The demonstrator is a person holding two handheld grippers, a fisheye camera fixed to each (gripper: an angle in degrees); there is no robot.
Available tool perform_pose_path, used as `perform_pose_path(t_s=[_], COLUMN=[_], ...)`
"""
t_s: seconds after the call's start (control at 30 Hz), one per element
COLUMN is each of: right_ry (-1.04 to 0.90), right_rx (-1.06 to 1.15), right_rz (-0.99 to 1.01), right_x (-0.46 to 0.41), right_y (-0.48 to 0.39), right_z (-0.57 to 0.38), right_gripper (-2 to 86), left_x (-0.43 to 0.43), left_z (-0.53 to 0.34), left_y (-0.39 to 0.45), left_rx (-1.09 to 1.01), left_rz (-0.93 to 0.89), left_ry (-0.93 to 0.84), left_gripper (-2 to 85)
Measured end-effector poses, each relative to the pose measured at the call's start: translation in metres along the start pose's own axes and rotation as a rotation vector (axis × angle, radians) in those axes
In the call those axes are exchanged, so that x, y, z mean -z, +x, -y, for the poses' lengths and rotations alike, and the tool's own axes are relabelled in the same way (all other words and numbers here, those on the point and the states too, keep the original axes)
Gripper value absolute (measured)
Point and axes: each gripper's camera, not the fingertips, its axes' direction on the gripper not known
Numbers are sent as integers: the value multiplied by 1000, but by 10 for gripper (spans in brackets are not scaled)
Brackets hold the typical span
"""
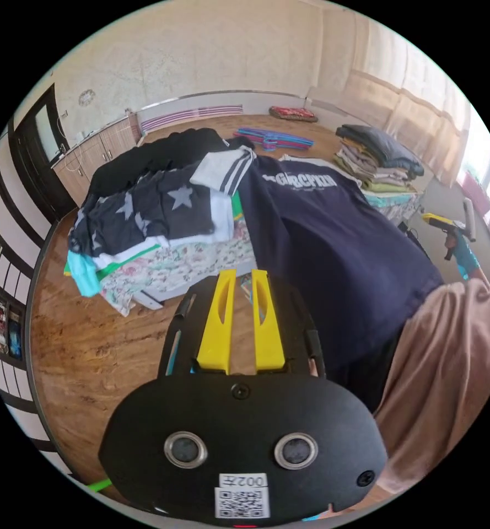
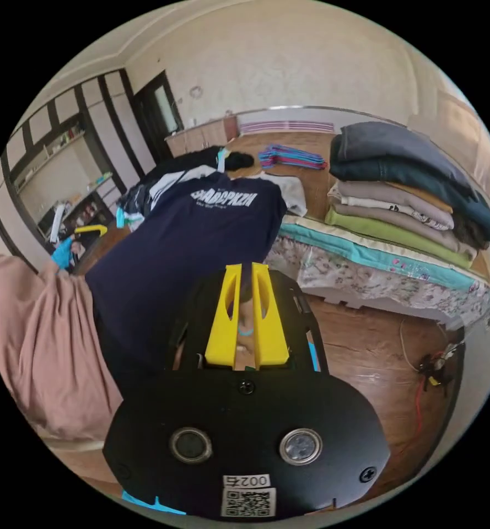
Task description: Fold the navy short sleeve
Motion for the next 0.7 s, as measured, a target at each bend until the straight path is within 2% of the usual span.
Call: perform_pose_path(t_s=[0.2, 0.33, 0.5, 0.7], right_ry=[36, 8, -68, -111], right_rx=[-110, -145, -150, -168], right_rz=[-56, -45, -72, -108], right_x=[-61, -97, -147, -191], right_y=[30, 50, 73, 88], right_z=[28, 51, 81, 97], right_gripper=[71, 83, 106, 86], left_x=[-57, -107, -150, -171], left_z=[77, 117, 137, 146], left_y=[12, 16, 19, 24], left_rx=[22, 26, 59, 67], left_rz=[15, 31, 107, 136], left_ry=[42, -22, -75, -84], left_gripper=[20, 21, 26, -2])
